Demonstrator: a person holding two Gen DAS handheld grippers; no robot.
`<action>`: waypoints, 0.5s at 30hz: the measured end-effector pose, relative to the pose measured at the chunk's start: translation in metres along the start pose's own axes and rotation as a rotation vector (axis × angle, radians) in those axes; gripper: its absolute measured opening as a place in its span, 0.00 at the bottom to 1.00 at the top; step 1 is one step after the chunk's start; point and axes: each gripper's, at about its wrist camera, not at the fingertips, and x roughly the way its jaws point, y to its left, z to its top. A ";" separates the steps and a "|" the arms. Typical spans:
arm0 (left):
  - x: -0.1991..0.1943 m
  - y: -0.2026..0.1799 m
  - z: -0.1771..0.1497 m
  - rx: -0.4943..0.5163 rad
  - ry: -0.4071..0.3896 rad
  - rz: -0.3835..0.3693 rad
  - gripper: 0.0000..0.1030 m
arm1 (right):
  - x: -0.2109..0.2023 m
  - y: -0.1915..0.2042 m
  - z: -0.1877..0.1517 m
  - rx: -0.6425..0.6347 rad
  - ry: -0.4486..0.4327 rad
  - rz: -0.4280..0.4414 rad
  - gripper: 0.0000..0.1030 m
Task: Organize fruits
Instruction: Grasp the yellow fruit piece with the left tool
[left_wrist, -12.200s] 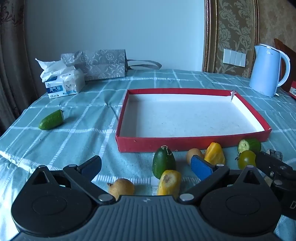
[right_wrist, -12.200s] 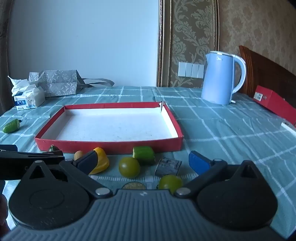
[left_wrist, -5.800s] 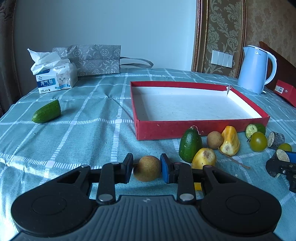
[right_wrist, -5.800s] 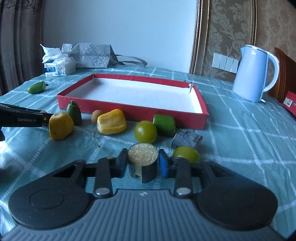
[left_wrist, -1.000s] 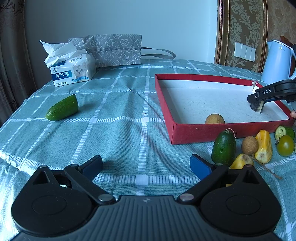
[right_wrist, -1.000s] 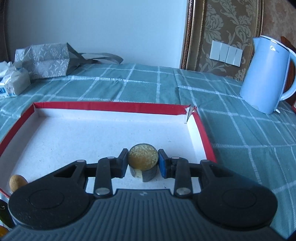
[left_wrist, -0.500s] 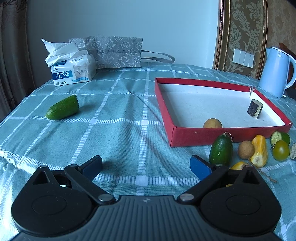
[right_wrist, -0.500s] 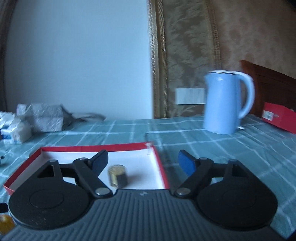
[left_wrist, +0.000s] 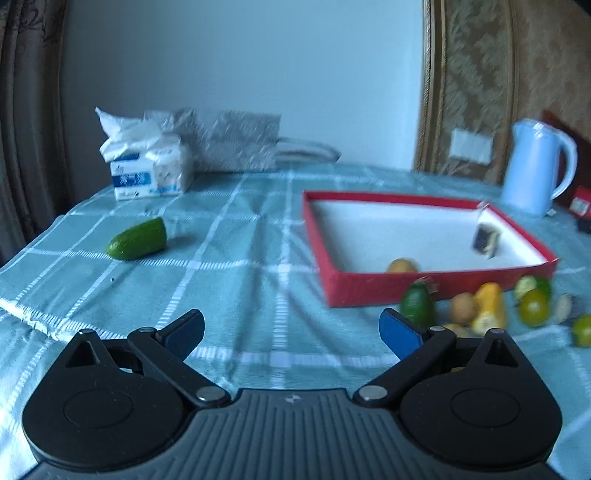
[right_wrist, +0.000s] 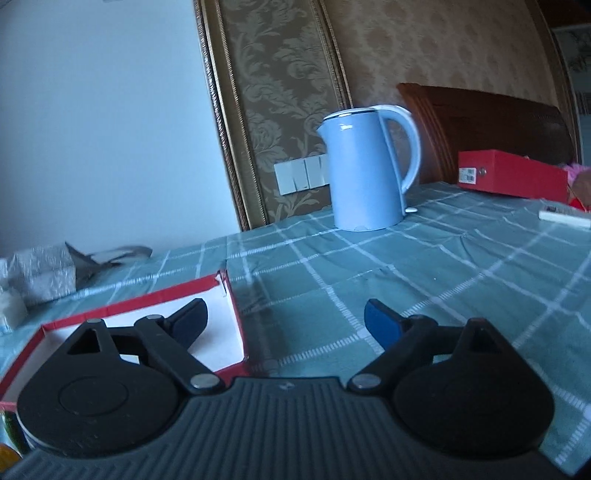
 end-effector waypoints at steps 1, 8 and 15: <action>-0.005 -0.002 0.001 -0.006 -0.014 -0.014 0.99 | 0.001 -0.002 0.000 0.005 0.005 0.000 0.88; -0.010 -0.037 0.004 0.093 -0.009 -0.094 0.99 | 0.001 0.002 -0.002 -0.006 0.013 -0.001 0.88; 0.003 -0.053 -0.004 0.144 0.043 -0.124 0.99 | 0.001 0.002 -0.002 -0.006 0.011 -0.001 0.90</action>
